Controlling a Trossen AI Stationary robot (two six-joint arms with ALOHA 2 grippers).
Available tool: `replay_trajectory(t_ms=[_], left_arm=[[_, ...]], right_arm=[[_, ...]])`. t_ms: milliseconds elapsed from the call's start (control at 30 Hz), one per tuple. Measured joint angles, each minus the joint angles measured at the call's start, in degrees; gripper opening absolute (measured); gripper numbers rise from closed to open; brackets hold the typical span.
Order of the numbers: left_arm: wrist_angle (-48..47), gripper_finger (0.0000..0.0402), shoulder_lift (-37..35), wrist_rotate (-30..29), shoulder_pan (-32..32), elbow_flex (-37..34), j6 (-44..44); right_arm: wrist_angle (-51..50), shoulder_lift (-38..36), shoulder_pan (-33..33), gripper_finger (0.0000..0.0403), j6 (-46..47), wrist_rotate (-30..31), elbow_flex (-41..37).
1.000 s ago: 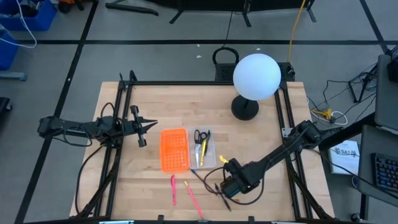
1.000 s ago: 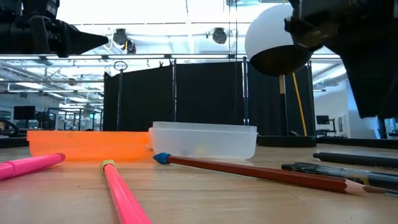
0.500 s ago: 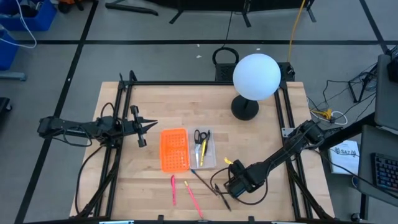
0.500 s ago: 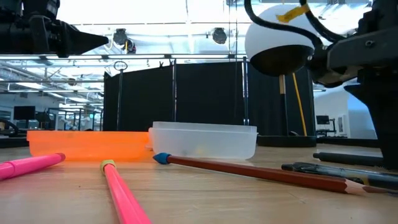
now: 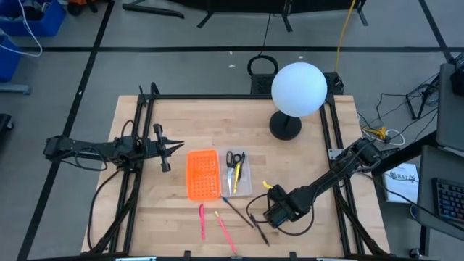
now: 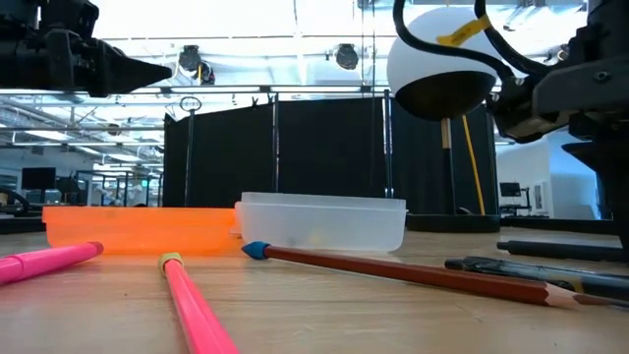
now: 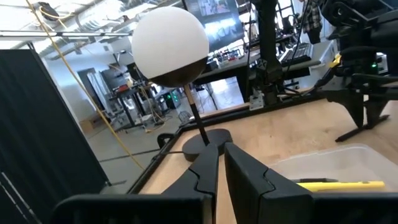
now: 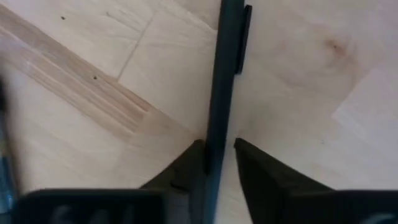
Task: Pick & place school supplies into a supply box
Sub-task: Put the top black pen into the supply box
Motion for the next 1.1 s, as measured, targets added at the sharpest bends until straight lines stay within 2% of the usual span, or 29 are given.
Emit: replay_trajectory(t_ms=[133, 367, 600, 800, 1100], left_arm=[[0.07, 0.0037, 0.0, 0.0, 0.0, 0.0, 0.22], [0.07, 0.0037, 0.0, 0.0, 0.0, 0.0, 0.02], [0.09, 0.0037, 0.0, 0.0, 0.0, 0.0, 0.03], [0.33, 0.0037, 0.0, 0.02, 0.0, 0.0, 0.07], [0.43, 0.0037, 0.0, 0.02, 0.0, 0.0, 0.09]], right_arm=[[0.02, -0.27, 0.13, 0.0021, 0.14, 0.19, -0.14], [0.2, -0.59, -0.19, 0.0033, -0.2, 1.29, -0.31], [0.83, -1.83, 0.2, 0.002, -0.09, 2.05, -0.46], [0.68, -9.33, 0.93, 0.002, 1.52, 10.87, -0.84], [4.2, -21.82, -1.14, 0.002, -0.02, 29.01, -0.69]])
